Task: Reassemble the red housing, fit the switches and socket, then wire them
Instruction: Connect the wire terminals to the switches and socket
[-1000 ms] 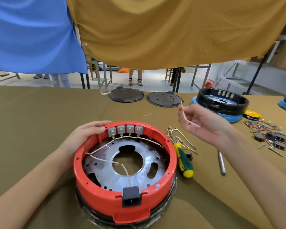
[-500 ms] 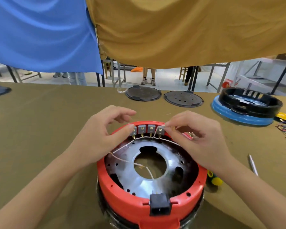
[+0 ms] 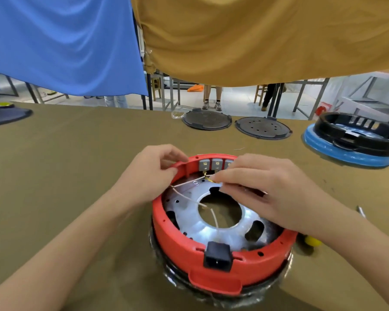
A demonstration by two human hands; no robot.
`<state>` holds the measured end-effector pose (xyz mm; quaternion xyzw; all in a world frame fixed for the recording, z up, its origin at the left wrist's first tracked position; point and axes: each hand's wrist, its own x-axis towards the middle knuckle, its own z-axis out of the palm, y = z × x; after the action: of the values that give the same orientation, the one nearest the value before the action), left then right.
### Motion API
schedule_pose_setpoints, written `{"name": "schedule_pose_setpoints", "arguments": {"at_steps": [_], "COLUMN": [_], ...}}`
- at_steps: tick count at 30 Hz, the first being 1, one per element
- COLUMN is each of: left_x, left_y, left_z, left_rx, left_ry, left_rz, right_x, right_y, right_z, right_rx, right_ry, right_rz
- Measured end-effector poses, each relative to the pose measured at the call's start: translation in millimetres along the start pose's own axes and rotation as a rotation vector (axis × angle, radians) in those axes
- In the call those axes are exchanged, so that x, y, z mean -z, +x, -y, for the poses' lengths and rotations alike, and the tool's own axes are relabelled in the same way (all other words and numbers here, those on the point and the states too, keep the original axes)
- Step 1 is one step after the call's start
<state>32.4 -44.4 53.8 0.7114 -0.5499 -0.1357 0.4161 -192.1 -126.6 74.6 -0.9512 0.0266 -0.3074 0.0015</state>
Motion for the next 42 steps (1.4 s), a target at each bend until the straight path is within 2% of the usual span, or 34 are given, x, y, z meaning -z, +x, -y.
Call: {"name": "schedule_pose_setpoints", "arguments": {"at_steps": [3,6,7,9,10,11,16,19,22,25,27,28,32,34,37,40,42], "left_x": [-5,-1,4,14,16,17,10,-2,-9,-7,-6,-6,-10,-13,-19,-23,-26], "left_y": [12,12,8,-3,-8,-10,2,9,12,6,1,0,3,4,4,4,4], "left_z": [3,4,4,0,-1,-1,7,14,15,16,16,17,14,15,19,22,24], "left_rx": [0.075,0.165,0.236,0.381,0.398,0.379,0.238,0.195,0.227,0.345,0.336,0.316,0.269,0.279,0.276,0.265,0.265], "left_ry": [-0.220,-0.198,-0.179,-0.168,-0.156,-0.146,-0.171,-0.271,-0.375,-0.358,-0.317,-0.316,-0.438,-0.489,-0.539,-0.578,-0.602], "left_rz": [-0.063,-0.135,-0.079,0.155,0.247,0.273,0.067,-0.023,-0.026,0.091,0.186,0.196,0.106,0.061,0.031,0.065,0.101], "right_x": [2,-7,-9,-9,-8,-6,0,-4,-7,-2,2,2,-9,-15,-18,-24,-26], "right_y": [13,18,18,19,20,21,28,30,34,35,34,34,33,32,31,32,32], "right_z": [-4,-7,-8,-9,-10,-13,-18,-17,-12,-9,-7,-5,-3,-3,-3,-2,-4], "right_rx": [-0.174,-0.276,-0.308,-0.375,-0.404,-0.426,-0.464,-0.423,-0.379,-0.262,-0.207,-0.202,-0.296,-0.334,-0.403,-0.389,-0.361], "right_ry": [0.203,0.280,0.303,0.373,0.409,0.440,0.557,0.603,0.659,0.606,0.518,0.464,0.369,0.341,0.362,0.285,0.241], "right_rz": [0.202,0.283,0.298,0.318,0.328,0.337,0.330,0.332,0.224,-0.055,-0.116,-0.069,0.336,0.431,0.448,0.450,0.393]}}
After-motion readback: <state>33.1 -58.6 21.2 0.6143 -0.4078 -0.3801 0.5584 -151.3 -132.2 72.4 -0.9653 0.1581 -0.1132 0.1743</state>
